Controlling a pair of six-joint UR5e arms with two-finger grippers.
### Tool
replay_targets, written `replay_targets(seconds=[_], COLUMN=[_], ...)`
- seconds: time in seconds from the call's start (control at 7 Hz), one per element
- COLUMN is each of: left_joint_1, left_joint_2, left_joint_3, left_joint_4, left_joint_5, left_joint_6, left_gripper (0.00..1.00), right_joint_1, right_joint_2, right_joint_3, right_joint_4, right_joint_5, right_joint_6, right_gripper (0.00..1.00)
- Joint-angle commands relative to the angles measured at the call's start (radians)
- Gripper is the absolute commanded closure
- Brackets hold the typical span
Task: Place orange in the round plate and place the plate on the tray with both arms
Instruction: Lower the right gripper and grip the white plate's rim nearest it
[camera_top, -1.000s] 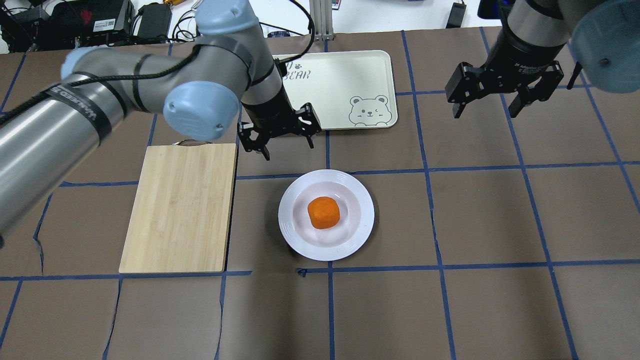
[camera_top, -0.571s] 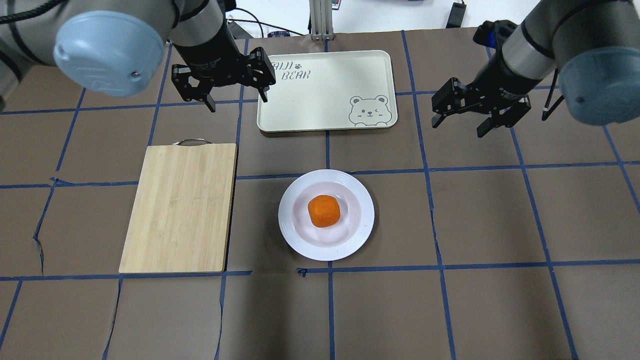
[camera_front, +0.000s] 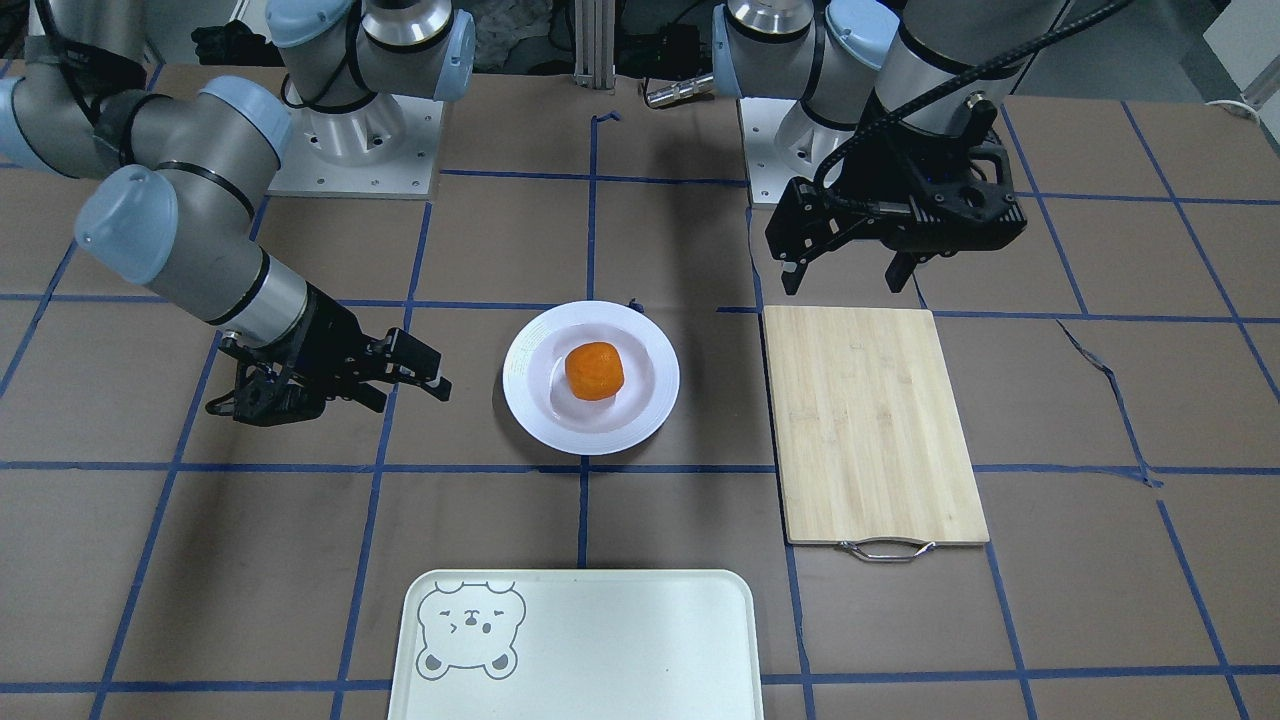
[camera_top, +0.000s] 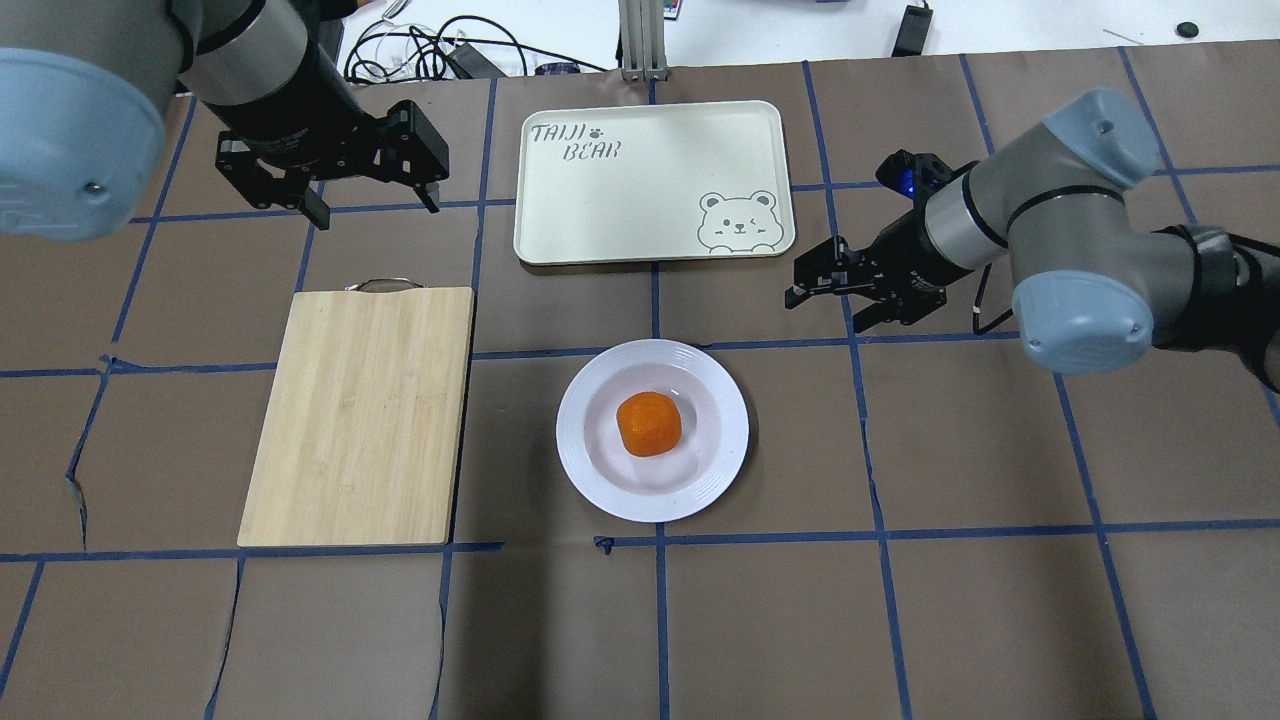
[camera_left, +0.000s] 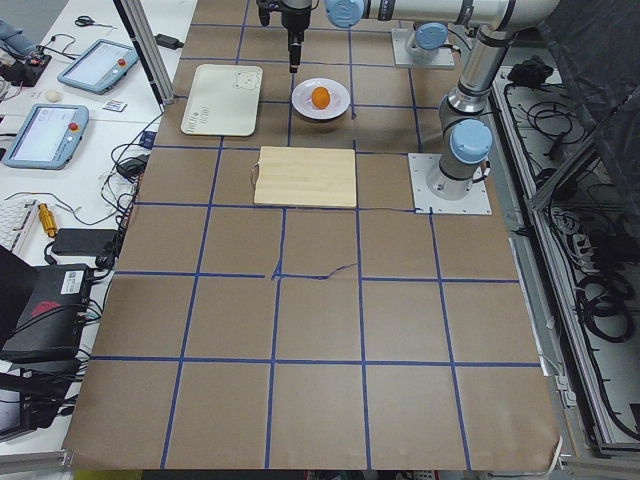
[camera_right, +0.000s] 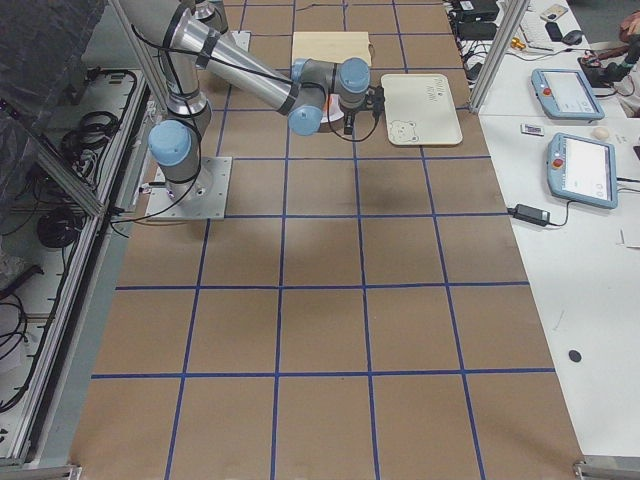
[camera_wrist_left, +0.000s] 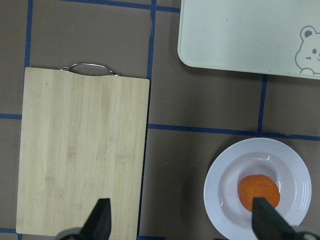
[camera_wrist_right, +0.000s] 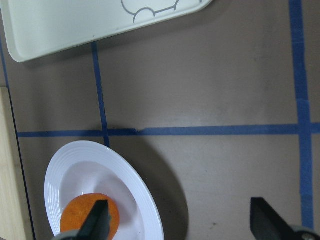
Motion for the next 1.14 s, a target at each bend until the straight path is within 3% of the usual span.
replay_targets(seconds=[0.0, 0.43, 1.0], left_joint_1=[0.013, 0.033, 0.035], left_joint_2=[0.058, 0.048, 0.048], left_joint_3=[-0.071, -0.064, -0.064], left_joint_4=[-0.032, -0.015, -0.007], left_joint_5=[0.073, 0.072, 0.071], left_joint_6=[0.007, 0.016, 0.016], left_gripper=[0.0, 0.0, 0.0], right_joint_1=[0.03, 0.096, 0.099], right_joint_2=[0.078, 0.115, 0.179], right_joint_3=[0.069, 0.083, 0.131], right_joint_4=[-0.175, -0.215, -0.253], right_joint_5=[0.077, 0.085, 0.216], right_joint_6=[-0.069, -0.137, -0.139], right_gripper=[0.0, 0.03, 0.05])
